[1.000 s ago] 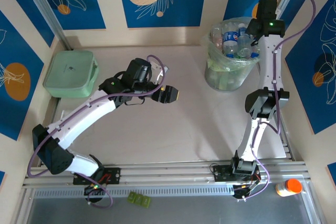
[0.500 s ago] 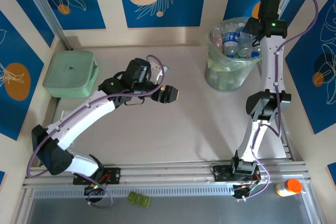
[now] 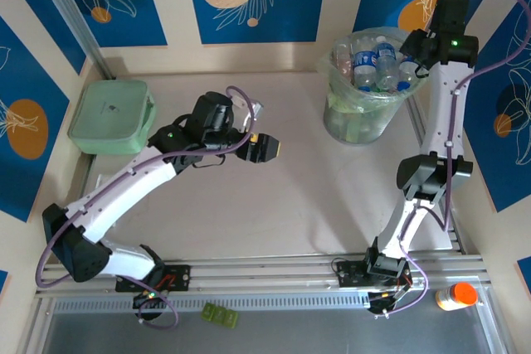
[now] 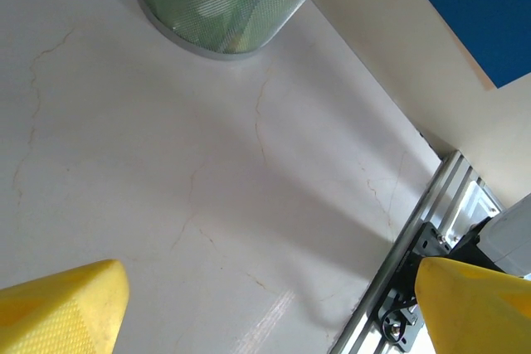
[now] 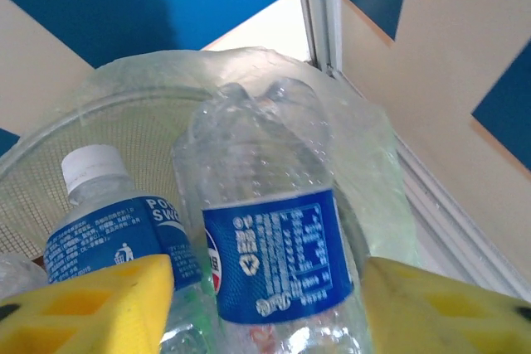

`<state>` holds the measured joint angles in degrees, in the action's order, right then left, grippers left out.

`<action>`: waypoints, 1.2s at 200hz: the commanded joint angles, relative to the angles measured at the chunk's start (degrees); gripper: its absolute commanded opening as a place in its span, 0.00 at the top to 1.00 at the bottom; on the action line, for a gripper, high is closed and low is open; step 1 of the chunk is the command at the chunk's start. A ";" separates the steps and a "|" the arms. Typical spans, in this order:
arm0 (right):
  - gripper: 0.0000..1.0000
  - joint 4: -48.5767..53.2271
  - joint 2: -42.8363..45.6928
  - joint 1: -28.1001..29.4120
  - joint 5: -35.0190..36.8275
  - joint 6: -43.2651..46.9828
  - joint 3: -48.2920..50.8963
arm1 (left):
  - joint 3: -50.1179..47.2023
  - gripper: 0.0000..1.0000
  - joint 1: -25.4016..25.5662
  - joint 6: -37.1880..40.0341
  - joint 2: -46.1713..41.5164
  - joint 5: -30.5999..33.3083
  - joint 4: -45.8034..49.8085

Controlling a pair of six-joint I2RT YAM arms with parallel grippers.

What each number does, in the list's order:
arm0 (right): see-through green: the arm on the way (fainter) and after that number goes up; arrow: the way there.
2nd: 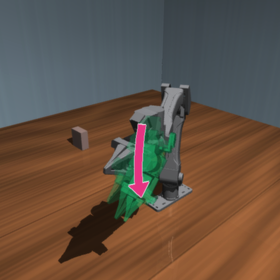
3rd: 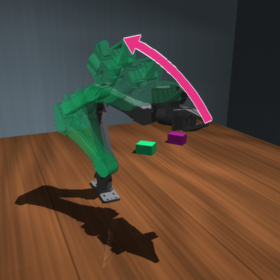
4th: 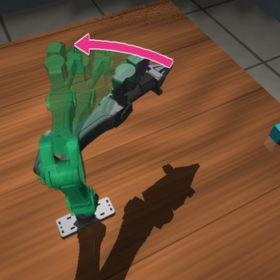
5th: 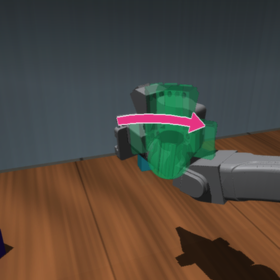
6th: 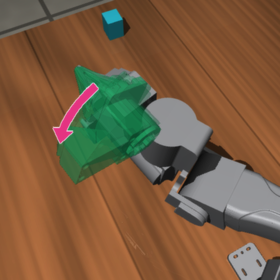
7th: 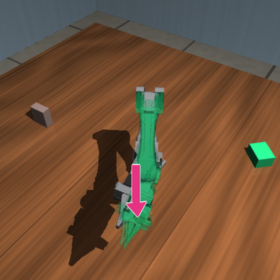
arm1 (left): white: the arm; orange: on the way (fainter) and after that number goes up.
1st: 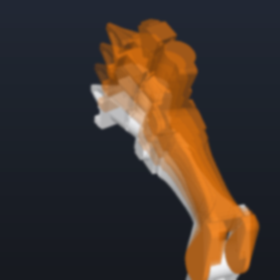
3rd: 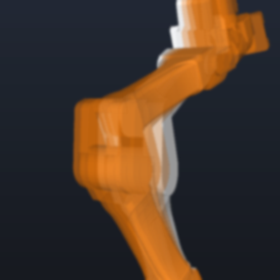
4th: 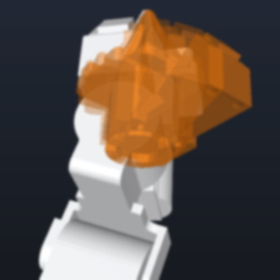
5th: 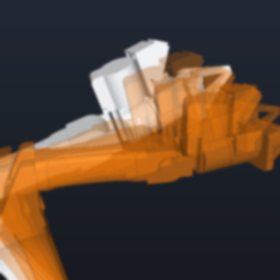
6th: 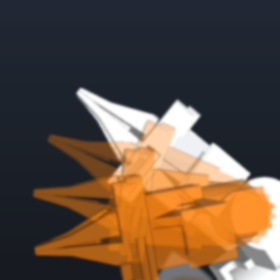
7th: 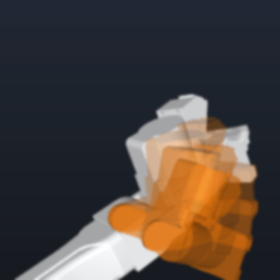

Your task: Put the plastic bottles in the bin

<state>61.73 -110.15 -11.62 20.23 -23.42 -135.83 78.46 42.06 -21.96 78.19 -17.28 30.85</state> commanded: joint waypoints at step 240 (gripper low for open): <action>0.21 -13.10 27.51 20.15 -1.80 11.74 21.25 | 2.14 0.01 -0.68 4.02 -9.00 6.50 0.01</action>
<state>56.55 -91.64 -0.82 16.91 -19.18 -123.79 78.43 42.00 -20.56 71.68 -13.98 30.79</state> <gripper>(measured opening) 0.699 0.993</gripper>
